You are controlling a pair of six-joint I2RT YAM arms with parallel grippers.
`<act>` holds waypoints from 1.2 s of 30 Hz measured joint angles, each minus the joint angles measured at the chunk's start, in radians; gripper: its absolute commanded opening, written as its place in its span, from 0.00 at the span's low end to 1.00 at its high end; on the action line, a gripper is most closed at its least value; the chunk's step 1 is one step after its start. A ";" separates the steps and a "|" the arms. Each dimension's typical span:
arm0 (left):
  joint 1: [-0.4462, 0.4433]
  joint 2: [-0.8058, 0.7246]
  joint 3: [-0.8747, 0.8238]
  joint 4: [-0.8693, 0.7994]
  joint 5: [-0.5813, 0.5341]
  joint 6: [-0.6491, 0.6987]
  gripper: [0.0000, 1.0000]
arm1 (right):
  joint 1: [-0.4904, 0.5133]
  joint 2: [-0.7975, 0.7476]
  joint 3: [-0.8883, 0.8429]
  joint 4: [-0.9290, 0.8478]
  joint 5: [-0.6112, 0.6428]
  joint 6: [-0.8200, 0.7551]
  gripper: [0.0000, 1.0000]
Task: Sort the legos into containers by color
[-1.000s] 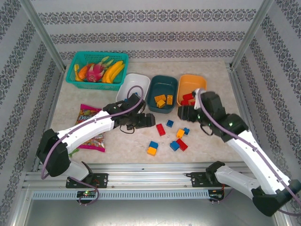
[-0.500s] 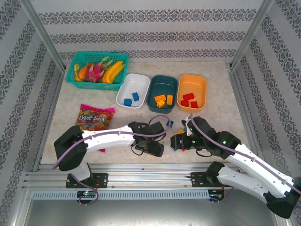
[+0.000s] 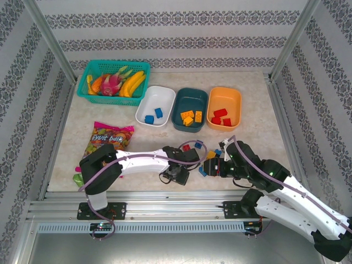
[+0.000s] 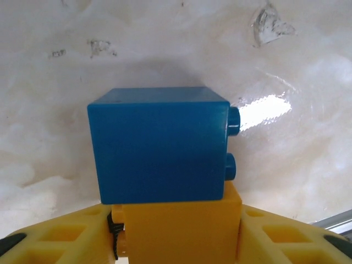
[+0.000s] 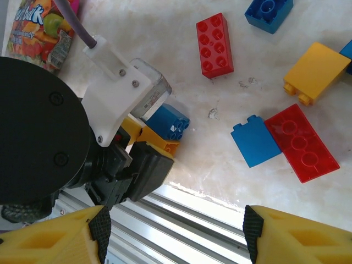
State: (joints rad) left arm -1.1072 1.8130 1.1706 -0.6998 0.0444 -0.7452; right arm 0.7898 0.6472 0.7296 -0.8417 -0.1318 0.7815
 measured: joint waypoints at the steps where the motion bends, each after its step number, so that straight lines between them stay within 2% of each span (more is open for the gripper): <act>1: 0.000 0.002 0.004 0.000 -0.002 0.001 0.48 | 0.000 -0.002 0.000 -0.001 0.000 0.002 0.67; 8: 0.000 -0.007 0.030 -0.023 -0.031 0.001 0.44 | 0.000 -0.001 0.001 -0.001 0.000 0.003 0.67; 14: 0.016 -0.134 0.071 -0.143 -0.056 -0.004 0.44 | -0.003 0.037 0.056 0.038 -0.016 0.003 0.67; 18: 0.109 -0.215 0.171 -0.206 -0.045 -0.001 0.43 | -0.046 0.075 0.132 0.109 -0.029 0.012 0.67; 22: 0.259 -0.209 0.319 -0.234 -0.029 0.033 0.42 | -0.169 0.142 0.218 0.198 -0.040 0.039 0.67; 28: 0.417 -0.032 0.593 -0.246 -0.006 0.115 0.42 | -0.375 0.340 0.340 0.335 -0.085 0.093 0.66; 36: 0.512 0.374 1.029 -0.255 0.034 0.186 0.42 | -0.510 0.578 0.451 0.449 -0.151 0.156 0.66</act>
State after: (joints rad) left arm -0.5953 2.1868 2.1998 -0.9546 0.0780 -0.5591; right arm 0.2798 1.2247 1.1805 -0.3923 -0.2829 0.9371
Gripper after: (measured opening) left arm 0.432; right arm 0.664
